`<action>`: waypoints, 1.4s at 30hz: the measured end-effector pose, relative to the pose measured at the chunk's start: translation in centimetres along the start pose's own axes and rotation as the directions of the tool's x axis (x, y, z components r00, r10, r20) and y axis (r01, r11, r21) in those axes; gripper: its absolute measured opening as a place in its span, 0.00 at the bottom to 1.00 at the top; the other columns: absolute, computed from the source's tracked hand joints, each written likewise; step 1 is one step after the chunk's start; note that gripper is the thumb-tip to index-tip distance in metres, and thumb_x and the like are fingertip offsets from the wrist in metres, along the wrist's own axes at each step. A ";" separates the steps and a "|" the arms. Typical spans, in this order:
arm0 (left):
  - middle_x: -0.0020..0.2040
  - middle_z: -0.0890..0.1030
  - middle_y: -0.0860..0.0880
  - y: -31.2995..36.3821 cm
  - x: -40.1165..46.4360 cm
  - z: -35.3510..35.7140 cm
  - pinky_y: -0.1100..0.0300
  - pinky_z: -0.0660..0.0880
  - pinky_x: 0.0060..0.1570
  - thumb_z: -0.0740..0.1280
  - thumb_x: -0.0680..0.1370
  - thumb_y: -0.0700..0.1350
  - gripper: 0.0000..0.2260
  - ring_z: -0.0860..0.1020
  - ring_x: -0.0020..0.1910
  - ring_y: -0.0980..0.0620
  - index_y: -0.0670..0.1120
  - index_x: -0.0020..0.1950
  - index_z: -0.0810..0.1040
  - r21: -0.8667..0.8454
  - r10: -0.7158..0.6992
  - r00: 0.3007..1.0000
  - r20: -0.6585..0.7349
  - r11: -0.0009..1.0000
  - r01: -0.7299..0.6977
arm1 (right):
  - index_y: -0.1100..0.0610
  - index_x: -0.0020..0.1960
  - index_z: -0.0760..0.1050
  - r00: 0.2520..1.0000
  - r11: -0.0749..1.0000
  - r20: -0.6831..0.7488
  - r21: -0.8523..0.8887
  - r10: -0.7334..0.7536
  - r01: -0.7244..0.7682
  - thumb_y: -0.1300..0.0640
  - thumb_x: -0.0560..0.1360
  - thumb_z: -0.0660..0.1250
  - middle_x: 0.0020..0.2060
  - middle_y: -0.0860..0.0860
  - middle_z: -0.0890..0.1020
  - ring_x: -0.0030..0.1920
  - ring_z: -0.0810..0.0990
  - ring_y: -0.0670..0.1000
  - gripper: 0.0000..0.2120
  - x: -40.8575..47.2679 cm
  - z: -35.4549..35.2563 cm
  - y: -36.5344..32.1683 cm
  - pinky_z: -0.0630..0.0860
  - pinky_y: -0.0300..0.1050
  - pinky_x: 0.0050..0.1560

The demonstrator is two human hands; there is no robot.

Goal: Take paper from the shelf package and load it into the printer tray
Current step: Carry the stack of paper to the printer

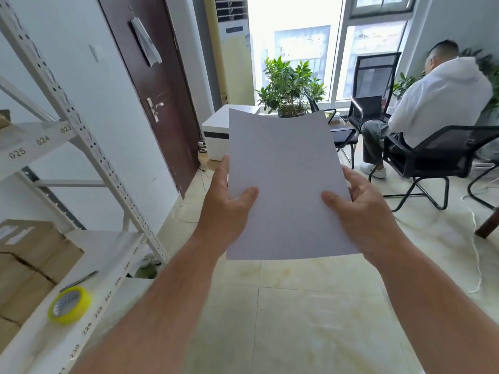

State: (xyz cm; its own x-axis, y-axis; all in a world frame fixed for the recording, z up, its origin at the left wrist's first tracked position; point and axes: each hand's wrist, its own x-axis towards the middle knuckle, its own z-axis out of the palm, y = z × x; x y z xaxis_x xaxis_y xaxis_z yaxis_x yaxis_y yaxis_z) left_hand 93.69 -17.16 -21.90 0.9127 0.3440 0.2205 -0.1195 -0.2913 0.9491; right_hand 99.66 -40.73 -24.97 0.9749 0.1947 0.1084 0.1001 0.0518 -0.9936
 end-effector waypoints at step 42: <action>0.70 0.78 0.54 -9.7 48.6 23.8 0.43 0.79 0.62 0.73 0.74 0.52 0.36 0.81 0.64 0.51 0.62 0.79 0.61 -0.051 -0.080 0.996 -0.040 0.996 0.078 | 0.42 0.76 0.70 0.997 0.997 0.023 -0.025 0.067 -0.067 0.59 0.77 0.71 0.59 0.50 0.87 0.54 0.88 0.57 0.29 53.4 -12.8 7.2 0.83 0.65 0.58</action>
State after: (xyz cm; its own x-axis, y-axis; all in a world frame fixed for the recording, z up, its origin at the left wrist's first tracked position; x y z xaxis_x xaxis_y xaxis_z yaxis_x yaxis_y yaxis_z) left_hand 148.52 -18.87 -25.73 0.9030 0.4016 0.1528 -0.0680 -0.2176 0.9737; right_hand 154.97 -42.46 -26.77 0.9746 0.2202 0.0418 0.0396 0.0145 -0.9991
